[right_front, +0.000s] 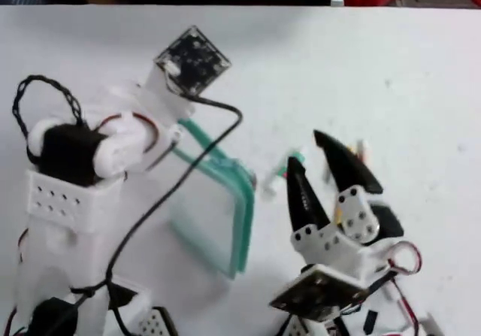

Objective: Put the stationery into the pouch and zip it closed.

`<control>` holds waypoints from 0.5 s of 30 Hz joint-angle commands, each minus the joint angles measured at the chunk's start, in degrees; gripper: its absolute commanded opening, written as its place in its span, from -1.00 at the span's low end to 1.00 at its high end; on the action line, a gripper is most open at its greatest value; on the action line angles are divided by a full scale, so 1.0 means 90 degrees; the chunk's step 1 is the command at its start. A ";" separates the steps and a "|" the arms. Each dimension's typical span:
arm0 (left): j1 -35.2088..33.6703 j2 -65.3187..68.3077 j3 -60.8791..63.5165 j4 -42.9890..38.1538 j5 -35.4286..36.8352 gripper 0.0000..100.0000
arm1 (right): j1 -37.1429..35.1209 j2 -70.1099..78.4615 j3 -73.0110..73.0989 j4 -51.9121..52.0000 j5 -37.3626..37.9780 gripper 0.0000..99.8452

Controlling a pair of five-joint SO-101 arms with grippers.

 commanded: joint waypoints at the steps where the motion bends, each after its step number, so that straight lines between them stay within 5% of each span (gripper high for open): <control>1: 0.0347 0.0239 0.0088 0.0215 0.0342 -0.95 | -0.0396 0.1158 -0.1690 0.1177 -0.0586 -0.68; 6: 0.0327 0.0239 0.0098 0.0225 0.0420 -0.95 | -0.1431 0.2955 -0.3849 0.3140 -0.0821 -0.67; 15: 0.0230 0.0239 0.0088 0.0371 0.0361 -0.95 | -0.1441 0.3941 -0.3546 0.3238 -0.1534 -0.61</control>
